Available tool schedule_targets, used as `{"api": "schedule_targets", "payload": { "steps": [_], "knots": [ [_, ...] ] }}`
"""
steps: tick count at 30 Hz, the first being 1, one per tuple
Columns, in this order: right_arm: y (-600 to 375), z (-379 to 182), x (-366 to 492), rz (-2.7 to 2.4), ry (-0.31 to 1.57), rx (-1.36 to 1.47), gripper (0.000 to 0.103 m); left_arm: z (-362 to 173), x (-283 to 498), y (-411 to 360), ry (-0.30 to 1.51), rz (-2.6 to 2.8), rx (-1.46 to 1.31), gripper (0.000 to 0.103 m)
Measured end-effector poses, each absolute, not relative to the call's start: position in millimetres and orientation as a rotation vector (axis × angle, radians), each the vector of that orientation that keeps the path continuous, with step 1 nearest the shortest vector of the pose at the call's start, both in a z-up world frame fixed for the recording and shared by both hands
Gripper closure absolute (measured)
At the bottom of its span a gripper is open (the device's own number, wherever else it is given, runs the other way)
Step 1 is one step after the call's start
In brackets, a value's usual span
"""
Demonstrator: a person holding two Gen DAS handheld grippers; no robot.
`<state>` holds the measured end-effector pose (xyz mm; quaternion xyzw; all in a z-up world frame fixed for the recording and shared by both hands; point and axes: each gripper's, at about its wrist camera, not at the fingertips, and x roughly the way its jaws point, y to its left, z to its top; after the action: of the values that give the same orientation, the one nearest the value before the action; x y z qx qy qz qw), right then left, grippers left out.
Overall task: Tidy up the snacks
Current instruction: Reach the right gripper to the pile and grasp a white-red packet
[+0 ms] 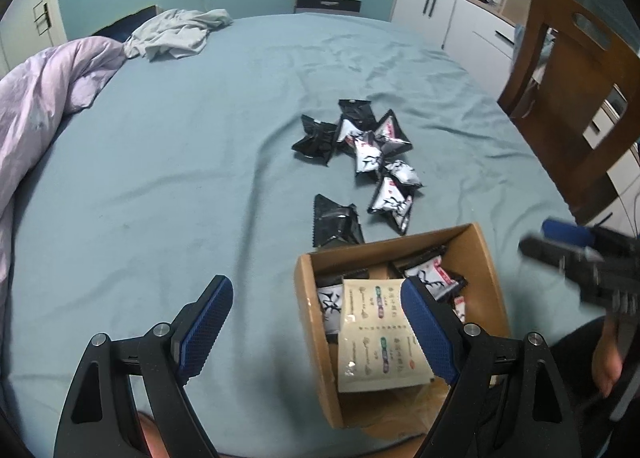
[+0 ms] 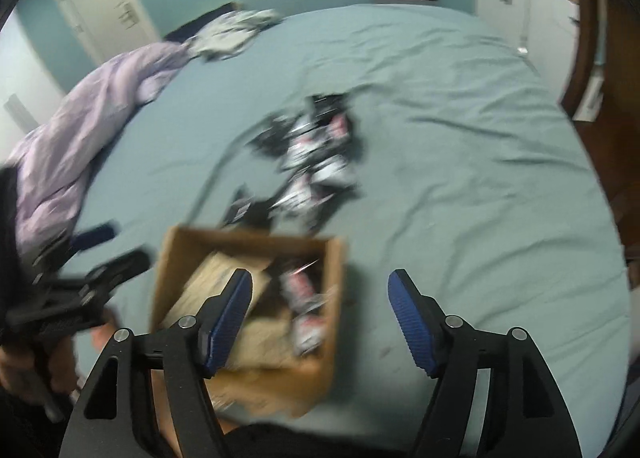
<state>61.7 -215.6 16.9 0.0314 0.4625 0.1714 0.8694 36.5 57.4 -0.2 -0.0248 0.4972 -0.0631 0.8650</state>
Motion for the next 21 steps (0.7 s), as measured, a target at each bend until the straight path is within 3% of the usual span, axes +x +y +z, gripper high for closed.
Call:
{"api": "schedule_targets", "payload": {
  "steps": [11,21],
  "knots": [
    [-207,-51,182,0.374,1.228,0.329,0.032,-11,49,58,1.091,-0.16,-0.096,0.016],
    [-148,-86,227,0.472,1.344,0.164,0.032,-23,60,69,1.125,-0.138,-0.151,0.016]
  ]
}}
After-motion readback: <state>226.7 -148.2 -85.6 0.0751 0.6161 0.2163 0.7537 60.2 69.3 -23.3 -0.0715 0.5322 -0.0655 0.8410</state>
